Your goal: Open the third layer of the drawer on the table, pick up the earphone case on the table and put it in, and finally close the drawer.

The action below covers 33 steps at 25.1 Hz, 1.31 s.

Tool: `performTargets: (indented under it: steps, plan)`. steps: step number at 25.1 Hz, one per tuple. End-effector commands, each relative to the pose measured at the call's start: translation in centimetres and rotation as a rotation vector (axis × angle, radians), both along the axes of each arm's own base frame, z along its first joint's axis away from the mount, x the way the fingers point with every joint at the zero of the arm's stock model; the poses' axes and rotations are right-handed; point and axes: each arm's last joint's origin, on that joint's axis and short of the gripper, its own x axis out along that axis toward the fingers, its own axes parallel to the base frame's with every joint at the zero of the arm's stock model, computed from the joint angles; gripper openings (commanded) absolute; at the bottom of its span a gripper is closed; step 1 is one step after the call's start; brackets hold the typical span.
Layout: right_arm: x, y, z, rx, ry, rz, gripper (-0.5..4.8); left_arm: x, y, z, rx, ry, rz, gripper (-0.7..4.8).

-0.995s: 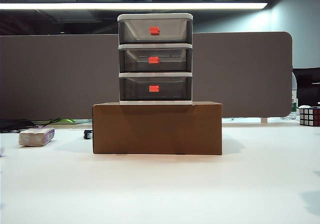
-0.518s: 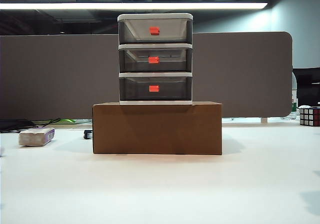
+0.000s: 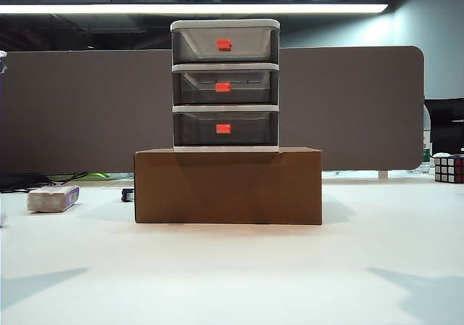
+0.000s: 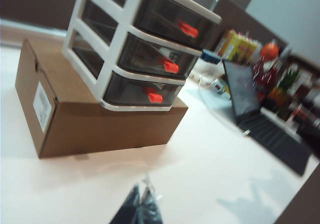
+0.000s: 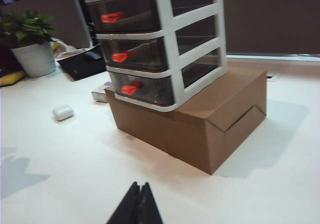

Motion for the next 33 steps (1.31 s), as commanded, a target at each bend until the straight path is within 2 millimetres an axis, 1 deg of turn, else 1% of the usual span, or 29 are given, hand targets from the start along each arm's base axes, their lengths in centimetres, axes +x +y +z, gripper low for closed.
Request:
performTargets:
  steps: [1, 4, 8, 12, 14, 15, 17, 18, 19, 20, 21, 22, 23, 24, 25, 26, 28, 29, 30, 33]
  plan:
    - [0.0, 0.0, 0.0, 0.066, 0.037, 0.012, -0.06, 0.0, 0.0, 0.2, -0.058, 0.045, -0.002, -0.05]
    - [0.0, 0.0, 0.0, 0.164, 0.116, 0.019, -0.06, 0.1, 0.0, 0.0, -0.053, 0.052, 0.052, -0.05]
    - [-0.2, 0.2, 0.3, 0.187, 0.122, 0.099, -0.06, -0.1, -0.8, 0.2, -0.040, 0.021, 0.070, -0.03]
    - [-0.4, 0.7, 0.9, 0.203, 0.114, 0.159, -0.06, -0.6, -2.5, 0.4, -0.012, -0.029, 0.091, -0.01]
    - [-0.4, 0.9, 1.2, 0.208, 0.105, 0.146, -0.06, -0.9, -3.4, 0.3, 0.013, -0.033, 0.091, -0.01]
    - [-0.5, 1.1, 1.7, 0.213, 0.088, 0.132, -0.06, -1.2, -4.2, 0.3, 0.057, -0.058, 0.085, -0.01]
    - [-0.7, 1.3, 2.4, 0.205, 0.054, 0.130, -0.06, -1.7, -5.3, 0.4, 0.104, -0.107, 0.107, -0.01]
    - [-0.8, 1.4, 2.7, 0.197, 0.044, 0.127, -0.06, -1.8, -5.7, 0.6, 0.110, -0.125, 0.120, 0.04]
    - [-0.8, 1.5, 3.0, 0.183, 0.035, 0.119, -0.06, -1.9, -6.2, 0.8, 0.115, -0.151, 0.137, 0.25]
    - [-0.7, 1.6, 3.2, 0.174, 0.032, 0.107, -0.06, -1.8, -6.5, 0.9, 0.126, -0.163, 0.138, 0.28]
    - [-0.6, 1.6, 3.4, 0.166, 0.038, 0.096, -0.06, -1.6, -6.9, 0.8, 0.134, -0.163, 0.144, 0.31]
    - [-0.3, 1.7, 3.5, 0.154, 0.050, 0.086, -0.06, -1.3, -7.2, 0.7, 0.145, -0.156, 0.148, 0.60]
    - [0.0, 1.7, 3.7, 0.138, 0.065, 0.079, -0.06, -1.0, -7.6, 0.5, 0.161, -0.147, 0.152, 1.21]
    - [0.2, 1.8, 3.8, 0.123, 0.073, 0.077, -0.06, -0.7, -8.0, 0.5, 0.173, -0.141, 0.158, 1.44]
    - [0.7, 1.9, 4.1, 0.104, 0.089, 0.075, -0.06, -0.3, -8.6, 0.6, 0.193, -0.130, 0.155, 1.53]
    - [1.0, 2.0, 4.3, 0.094, 0.098, 0.075, -0.06, 0.0, -9.1, 0.6, 0.206, -0.124, 0.154, 1.53]
    - [2.1, 2.2, 5.1, 0.061, 0.140, 0.074, -0.06, 1.3, -11.1, 0.4, 0.246, -0.101, 0.146, 1.53]
    - [2.4, 2.3, 5.4, 0.054, 0.147, 0.077, -0.06, 1.6, -11.6, 0.3, 0.253, -0.097, 0.145, 1.53]
    - [2.9, 2.6, 5.9, 0.041, 0.165, 0.098, -0.06, 2.4, -12.8, 0.2, 0.259, -0.094, 0.141, 1.53]
    - [3.8, 3.1, 6.8, 0.031, 0.181, 0.125, -0.06, 3.3, -14.2, 0.1, 0.259, -0.094, 0.141, 1.52]
